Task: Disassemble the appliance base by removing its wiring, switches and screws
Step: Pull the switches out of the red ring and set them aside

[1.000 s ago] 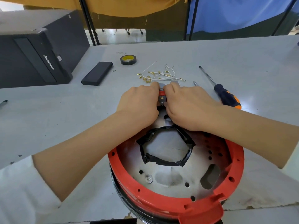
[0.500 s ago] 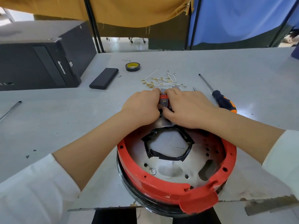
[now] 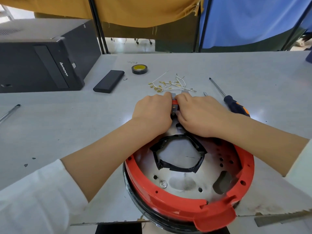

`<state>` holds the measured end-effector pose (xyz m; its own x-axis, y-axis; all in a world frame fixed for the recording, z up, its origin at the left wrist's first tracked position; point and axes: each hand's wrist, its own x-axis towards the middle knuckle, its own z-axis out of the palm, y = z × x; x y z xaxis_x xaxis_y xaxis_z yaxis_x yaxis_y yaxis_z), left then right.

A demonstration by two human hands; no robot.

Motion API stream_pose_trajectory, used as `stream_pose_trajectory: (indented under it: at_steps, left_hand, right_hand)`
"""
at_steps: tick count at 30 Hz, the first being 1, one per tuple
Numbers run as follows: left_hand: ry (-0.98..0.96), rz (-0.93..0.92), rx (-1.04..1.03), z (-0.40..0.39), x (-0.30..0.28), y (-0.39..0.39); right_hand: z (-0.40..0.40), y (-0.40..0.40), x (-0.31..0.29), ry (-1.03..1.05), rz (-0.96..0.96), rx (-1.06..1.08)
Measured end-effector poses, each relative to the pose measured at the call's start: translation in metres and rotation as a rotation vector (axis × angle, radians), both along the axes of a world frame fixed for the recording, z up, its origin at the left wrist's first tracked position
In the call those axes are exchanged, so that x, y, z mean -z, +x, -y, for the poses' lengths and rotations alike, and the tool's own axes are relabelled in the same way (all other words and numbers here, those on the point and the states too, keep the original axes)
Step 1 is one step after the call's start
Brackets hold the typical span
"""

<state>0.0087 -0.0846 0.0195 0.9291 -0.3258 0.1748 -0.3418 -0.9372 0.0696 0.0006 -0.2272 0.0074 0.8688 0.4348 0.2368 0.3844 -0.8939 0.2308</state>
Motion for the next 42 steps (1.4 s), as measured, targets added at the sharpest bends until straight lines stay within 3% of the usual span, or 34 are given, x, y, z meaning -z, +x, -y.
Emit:
stream_pose_trajectory:
  at_steps: [42]
  left_hand:
    - [0.037,0.046,-0.019,-0.0006,0.0023,-0.0012]
  right_hand:
    - [0.0001,0.0014,0.0062,-0.046,0.060,0.005]
